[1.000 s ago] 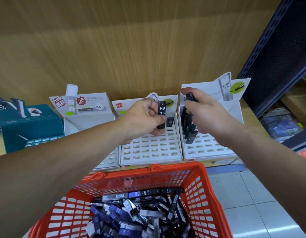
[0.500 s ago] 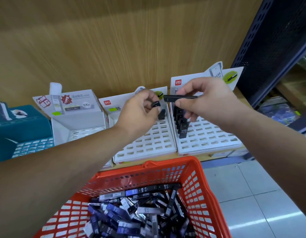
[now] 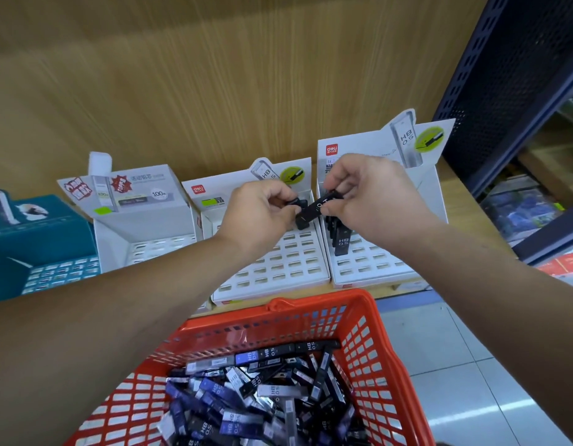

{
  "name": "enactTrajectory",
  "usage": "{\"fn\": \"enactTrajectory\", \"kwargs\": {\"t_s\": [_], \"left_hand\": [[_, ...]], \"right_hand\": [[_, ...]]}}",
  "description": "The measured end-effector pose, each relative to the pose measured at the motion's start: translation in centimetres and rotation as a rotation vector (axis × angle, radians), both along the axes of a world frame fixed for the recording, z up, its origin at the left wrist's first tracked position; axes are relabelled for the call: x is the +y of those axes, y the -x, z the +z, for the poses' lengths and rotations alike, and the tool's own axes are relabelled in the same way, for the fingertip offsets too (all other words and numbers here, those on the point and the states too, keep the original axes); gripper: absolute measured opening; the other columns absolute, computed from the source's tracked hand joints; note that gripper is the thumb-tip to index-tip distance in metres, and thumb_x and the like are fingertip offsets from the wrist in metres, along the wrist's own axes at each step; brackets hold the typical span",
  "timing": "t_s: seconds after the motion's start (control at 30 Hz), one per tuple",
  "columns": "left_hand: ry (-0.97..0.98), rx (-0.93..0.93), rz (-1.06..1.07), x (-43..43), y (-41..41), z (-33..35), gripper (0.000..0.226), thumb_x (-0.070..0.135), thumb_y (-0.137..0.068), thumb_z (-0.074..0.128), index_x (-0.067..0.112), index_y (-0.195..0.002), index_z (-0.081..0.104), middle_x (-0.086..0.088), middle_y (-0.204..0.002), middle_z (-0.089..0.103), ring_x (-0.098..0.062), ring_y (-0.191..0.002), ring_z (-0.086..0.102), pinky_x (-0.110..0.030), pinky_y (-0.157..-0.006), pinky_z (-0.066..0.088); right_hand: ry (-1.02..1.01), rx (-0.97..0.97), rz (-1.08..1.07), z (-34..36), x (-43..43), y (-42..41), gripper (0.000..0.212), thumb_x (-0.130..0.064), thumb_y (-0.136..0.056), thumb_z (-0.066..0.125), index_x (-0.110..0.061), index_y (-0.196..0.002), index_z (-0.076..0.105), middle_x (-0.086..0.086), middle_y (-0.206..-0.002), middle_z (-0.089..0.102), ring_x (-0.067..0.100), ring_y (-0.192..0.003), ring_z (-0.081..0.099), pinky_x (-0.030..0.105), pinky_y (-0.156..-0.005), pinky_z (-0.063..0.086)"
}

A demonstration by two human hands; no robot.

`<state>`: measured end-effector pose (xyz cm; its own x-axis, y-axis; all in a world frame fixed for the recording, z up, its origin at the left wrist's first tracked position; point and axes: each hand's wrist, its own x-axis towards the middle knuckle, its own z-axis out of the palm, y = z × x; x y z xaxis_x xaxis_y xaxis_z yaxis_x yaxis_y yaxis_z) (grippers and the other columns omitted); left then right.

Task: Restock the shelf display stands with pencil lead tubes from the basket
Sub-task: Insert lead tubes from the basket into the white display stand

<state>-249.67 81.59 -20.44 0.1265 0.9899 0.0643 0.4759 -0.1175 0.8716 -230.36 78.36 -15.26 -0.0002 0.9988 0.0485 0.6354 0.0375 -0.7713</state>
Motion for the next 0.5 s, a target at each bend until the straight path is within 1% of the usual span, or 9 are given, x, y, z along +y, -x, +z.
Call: {"fn": "enactTrajectory", "kwargs": {"t_s": [0.07,0.13,0.17,0.23,0.3,0.33,0.4,0.47,0.5], "left_hand": [[0.014,-0.004,0.016,0.2,0.5,-0.2,0.026,0.0,-0.087,0.077,0.024,-0.079,0.071,-0.016,-0.087,0.075,-0.034,-0.07,0.073,-0.054,-0.073,0.062],[0.013,0.034,0.032,0.2,1.2,-0.6,0.021,0.002,-0.087,0.077,0.02,-0.079,0.071,-0.014,-0.082,0.075,-0.037,-0.068,0.07,-0.05,-0.069,0.063],[0.018,0.055,0.034,0.1,1.6,-0.9,0.018,0.004,-0.087,0.077,0.019,-0.08,0.07,-0.013,-0.077,0.074,-0.037,-0.065,0.067,-0.045,-0.065,0.062],[0.036,0.094,0.032,-0.3,2.0,-1.1,0.015,0.004,-0.088,0.076,0.016,-0.081,0.069,-0.01,-0.07,0.069,-0.023,-0.052,0.056,-0.03,-0.053,0.05],[0.028,0.128,0.014,-0.3,2.0,-0.7,0.012,0.005,-0.09,0.075,0.014,-0.084,0.07,-0.01,-0.069,0.069,-0.013,-0.052,0.05,-0.024,-0.052,0.043],[-0.003,0.143,-0.002,-0.1,1.9,-0.4,0.01,0.006,-0.091,0.074,0.015,-0.086,0.073,-0.005,-0.069,0.07,-0.01,-0.053,0.052,-0.023,-0.053,0.044],[-0.113,0.208,-0.069,0.2,1.4,0.5,0.011,0.008,-0.092,0.071,0.017,-0.093,0.078,0.003,-0.072,0.071,-0.009,-0.06,0.06,-0.024,-0.059,0.049],[-0.261,0.357,-0.207,0.3,0.8,0.9,0.016,0.009,-0.091,0.064,0.016,-0.094,0.079,-0.002,-0.079,0.07,-0.02,-0.076,0.065,-0.034,-0.07,0.053],[-0.317,0.437,-0.273,0.3,0.5,0.9,0.02,0.009,-0.088,0.06,0.016,-0.093,0.079,-0.005,-0.078,0.068,-0.025,-0.078,0.063,-0.039,-0.071,0.053]], "right_hand": [[-0.028,-0.033,0.009,-0.4,0.0,0.5,0.026,-0.009,-0.079,0.087,-0.028,-0.081,0.069,-0.004,-0.083,0.067,0.012,-0.078,0.062,0.029,-0.078,0.055],[-0.035,-0.019,0.006,-0.8,0.1,0.8,0.023,-0.007,-0.08,0.085,-0.027,-0.082,0.073,-0.007,-0.079,0.068,0.011,-0.075,0.063,0.027,-0.076,0.054],[-0.031,-0.001,0.0,-0.9,0.2,0.9,0.021,-0.006,-0.082,0.083,-0.025,-0.084,0.075,-0.008,-0.077,0.068,0.009,-0.072,0.063,0.025,-0.074,0.053],[-0.013,0.036,-0.004,-1.1,0.4,0.8,0.02,-0.004,-0.085,0.08,-0.024,-0.089,0.077,-0.011,-0.075,0.069,0.005,-0.068,0.062,0.022,-0.07,0.05],[-0.006,0.016,0.01,-1.2,0.5,0.8,0.02,-0.007,-0.085,0.082,-0.025,-0.094,0.078,-0.015,-0.075,0.067,-0.001,-0.066,0.06,0.019,-0.069,0.05],[-0.015,-0.008,0.015,-1.3,0.6,0.9,0.021,-0.008,-0.084,0.083,-0.025,-0.095,0.078,-0.016,-0.076,0.067,-0.002,-0.068,0.06,0.02,-0.072,0.053],[-0.044,-0.052,0.016,-1.6,0.7,1.2,0.022,-0.011,-0.08,0.087,-0.026,-0.092,0.076,-0.016,-0.077,0.068,0.003,-0.072,0.063,0.031,-0.079,0.057],[-0.047,-0.094,0.021,-1.8,0.8,1.5,0.021,-0.015,-0.078,0.088,-0.027,-0.088,0.074,-0.014,-0.078,0.07,0.011,-0.076,0.066,0.039,-0.08,0.058],[-0.043,-0.112,0.031,-2.0,0.8,1.6,0.02,-0.017,-0.078,0.088,-0.028,-0.086,0.073,-0.013,-0.08,0.07,0.013,-0.077,0.066,0.04,-0.08,0.058]]}}
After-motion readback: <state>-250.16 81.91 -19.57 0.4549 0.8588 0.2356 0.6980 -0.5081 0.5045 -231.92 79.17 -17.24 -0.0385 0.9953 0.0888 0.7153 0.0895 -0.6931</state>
